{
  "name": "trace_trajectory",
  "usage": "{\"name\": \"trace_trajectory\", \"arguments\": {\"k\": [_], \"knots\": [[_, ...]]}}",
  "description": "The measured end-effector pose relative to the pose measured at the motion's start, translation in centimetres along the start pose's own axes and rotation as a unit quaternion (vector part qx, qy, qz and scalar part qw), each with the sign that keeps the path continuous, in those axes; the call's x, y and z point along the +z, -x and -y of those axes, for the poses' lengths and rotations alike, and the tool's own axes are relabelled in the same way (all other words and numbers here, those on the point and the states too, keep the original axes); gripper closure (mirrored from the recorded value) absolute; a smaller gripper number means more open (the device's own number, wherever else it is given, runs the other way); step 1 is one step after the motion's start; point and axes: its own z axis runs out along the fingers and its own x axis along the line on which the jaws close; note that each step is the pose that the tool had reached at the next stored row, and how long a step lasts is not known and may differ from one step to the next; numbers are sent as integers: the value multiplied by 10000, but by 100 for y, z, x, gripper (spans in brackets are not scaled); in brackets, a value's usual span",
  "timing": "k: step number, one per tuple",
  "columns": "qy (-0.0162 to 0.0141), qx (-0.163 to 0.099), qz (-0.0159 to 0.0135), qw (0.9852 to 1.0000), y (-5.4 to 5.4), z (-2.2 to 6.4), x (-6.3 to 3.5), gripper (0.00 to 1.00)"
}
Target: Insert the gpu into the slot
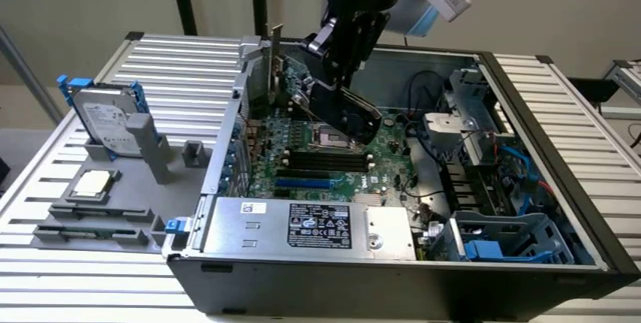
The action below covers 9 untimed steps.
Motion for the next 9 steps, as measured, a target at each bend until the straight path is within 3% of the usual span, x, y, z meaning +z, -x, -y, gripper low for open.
{"name": "trace_trajectory", "arguments": {"k": [5,9], "knots": [[-16,-419,17,9991,1,2,33,74],[-17,-758,38,9971,2,4,60,74]]}}
